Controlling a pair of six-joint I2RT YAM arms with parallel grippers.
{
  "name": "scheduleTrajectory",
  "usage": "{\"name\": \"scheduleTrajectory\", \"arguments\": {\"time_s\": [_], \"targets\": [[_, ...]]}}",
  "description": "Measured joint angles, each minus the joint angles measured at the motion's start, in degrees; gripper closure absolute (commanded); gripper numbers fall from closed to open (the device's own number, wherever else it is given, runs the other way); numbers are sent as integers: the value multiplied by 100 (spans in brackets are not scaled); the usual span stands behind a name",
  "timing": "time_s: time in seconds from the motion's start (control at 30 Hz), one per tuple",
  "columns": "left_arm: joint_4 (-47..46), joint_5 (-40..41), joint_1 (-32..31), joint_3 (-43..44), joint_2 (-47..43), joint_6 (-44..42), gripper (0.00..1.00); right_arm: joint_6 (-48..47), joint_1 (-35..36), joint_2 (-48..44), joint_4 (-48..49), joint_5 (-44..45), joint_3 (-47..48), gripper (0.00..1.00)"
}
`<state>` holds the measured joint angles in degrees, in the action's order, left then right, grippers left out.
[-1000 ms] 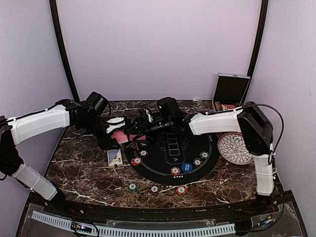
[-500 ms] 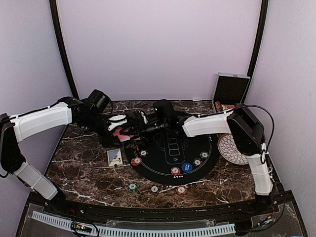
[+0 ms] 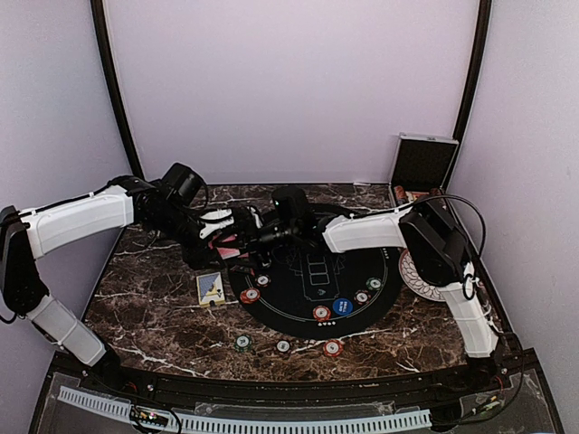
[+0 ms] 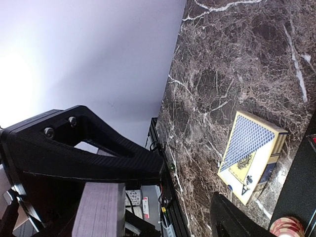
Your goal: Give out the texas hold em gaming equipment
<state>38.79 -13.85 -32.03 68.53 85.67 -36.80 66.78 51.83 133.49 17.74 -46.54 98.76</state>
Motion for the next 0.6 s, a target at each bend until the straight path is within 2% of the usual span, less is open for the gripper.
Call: {"name": "scheduleTrajectory", "arguments": {"time_s": [0.33,0.6], "targets": [[103,39,0,0,46,-2,85,-214,-101,-289,-9,227,-424,34],[107,76,0,0,46,-2,86,-514,-223,-608,-238,310,-682,47]]}}
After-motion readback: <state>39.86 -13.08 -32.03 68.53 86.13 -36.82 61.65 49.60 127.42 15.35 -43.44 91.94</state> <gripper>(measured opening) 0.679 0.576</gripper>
